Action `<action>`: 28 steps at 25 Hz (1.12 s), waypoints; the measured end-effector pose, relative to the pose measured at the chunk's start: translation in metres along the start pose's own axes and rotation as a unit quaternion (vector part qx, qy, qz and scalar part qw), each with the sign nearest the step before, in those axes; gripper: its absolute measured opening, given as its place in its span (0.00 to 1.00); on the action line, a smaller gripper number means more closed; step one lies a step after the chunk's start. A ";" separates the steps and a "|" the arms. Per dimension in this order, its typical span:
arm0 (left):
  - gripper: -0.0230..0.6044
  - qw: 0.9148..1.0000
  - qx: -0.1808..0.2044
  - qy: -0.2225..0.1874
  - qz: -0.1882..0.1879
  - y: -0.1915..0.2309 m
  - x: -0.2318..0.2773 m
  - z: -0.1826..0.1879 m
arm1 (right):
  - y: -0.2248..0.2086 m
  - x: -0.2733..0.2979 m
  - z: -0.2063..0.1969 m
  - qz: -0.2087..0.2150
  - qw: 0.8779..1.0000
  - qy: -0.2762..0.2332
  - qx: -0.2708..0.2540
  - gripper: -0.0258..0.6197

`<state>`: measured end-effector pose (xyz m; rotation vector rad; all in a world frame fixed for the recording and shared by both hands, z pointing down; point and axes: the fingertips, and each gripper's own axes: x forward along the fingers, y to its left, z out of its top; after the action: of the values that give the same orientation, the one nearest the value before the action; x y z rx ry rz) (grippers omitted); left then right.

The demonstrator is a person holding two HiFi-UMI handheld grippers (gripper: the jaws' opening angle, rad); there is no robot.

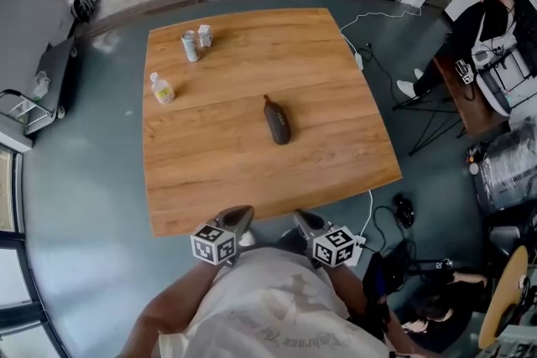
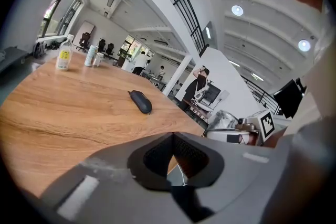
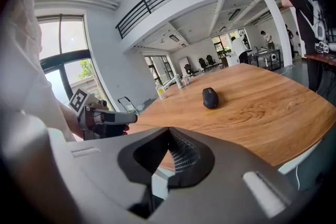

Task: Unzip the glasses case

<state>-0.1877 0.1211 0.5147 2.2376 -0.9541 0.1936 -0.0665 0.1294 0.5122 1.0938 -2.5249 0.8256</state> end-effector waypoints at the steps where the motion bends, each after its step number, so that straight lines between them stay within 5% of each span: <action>1: 0.05 1.000 -0.005 0.001 0.002 0.003 0.000 0.000 | -0.003 0.004 0.000 0.000 1.000 0.004 0.002 0.05; 10: 0.05 0.998 -0.041 0.021 0.044 0.032 0.045 0.017 | -0.039 0.047 0.013 0.056 0.997 0.044 0.005 0.05; 20: 0.05 0.995 -0.051 0.042 0.080 0.025 0.125 0.049 | -0.092 0.076 0.055 0.134 0.987 0.074 -0.042 0.05; 28: 0.05 0.990 -0.057 0.045 0.124 0.019 0.152 0.053 | -0.137 0.078 0.065 0.158 0.984 0.078 -0.037 0.05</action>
<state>-0.0981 -0.0111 0.5432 1.9847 -1.1635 0.3405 -0.0203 -0.0303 0.5488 0.5870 -2.6047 0.8493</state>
